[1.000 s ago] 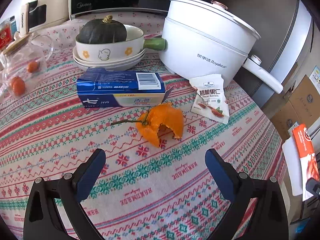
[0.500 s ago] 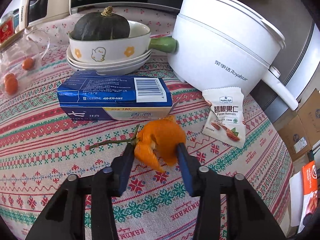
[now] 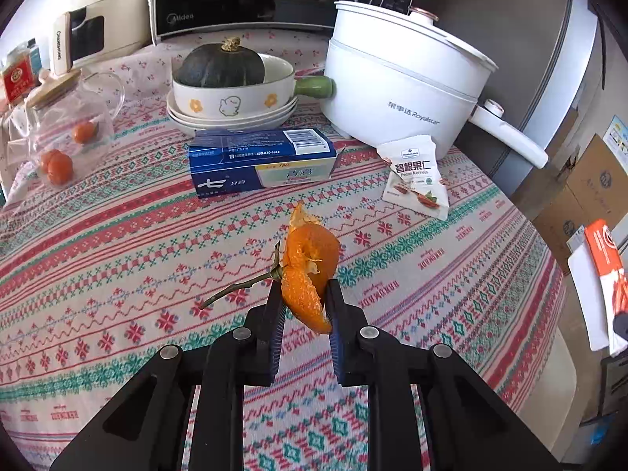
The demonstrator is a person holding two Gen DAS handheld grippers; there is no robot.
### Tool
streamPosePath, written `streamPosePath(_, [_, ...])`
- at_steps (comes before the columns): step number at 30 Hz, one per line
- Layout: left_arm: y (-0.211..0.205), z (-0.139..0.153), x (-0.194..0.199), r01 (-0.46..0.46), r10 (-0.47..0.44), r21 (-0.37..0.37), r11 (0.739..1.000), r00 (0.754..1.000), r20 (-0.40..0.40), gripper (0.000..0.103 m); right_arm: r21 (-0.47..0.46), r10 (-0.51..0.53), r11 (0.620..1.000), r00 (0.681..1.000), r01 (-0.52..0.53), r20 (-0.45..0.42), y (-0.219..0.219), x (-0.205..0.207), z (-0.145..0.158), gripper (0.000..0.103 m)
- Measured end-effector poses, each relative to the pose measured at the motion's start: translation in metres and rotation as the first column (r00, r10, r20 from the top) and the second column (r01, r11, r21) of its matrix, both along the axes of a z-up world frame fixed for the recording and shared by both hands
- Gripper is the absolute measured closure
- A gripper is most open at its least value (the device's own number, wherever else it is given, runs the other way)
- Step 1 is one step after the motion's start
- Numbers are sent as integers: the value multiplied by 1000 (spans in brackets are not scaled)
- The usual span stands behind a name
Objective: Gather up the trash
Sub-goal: 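Lift the snack box with the right tool while the left tool grasps the orange peel, then carry the orange peel and snack box over the white bin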
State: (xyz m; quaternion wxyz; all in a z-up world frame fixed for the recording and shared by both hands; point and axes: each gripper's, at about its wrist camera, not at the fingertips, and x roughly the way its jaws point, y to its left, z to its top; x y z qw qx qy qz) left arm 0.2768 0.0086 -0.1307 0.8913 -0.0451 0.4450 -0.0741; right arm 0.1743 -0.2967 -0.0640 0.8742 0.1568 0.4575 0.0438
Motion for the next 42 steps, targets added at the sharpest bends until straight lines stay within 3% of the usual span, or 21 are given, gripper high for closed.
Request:
streamPosePath(8, [5,24,-70,94,-95,38,995,995,21,82,-6,1,1000,999,-1,47,1,-12,18,65])
streamPosePath(14, [3,36,-108,147,-147,0,989,989,20,82,-5,21,1000,998,-21,54,8,-30,24,65])
streamPosePath(21, [-22,37,-134,215,-215,0,977,976,42,82,-6,38,999,999,-38,33,7,-52,22,65])
streamPosePath(28, [-62,36,-140,287,-286,-23,958,957,44,82,-80,52,995,999,-52,-1,-6,-74,10,65])
streamPosePath(33, [-106,34,-142,362,-361,-36,931,932,39,82,-105,24,994,999,-27,-25,-28,-89,-1,65])
streamPosePath(42, [-191,12,-152,511,-511,-35,859,859,-6,82,-131,-55,991,992,40,-113,-77,-109,-27,65])
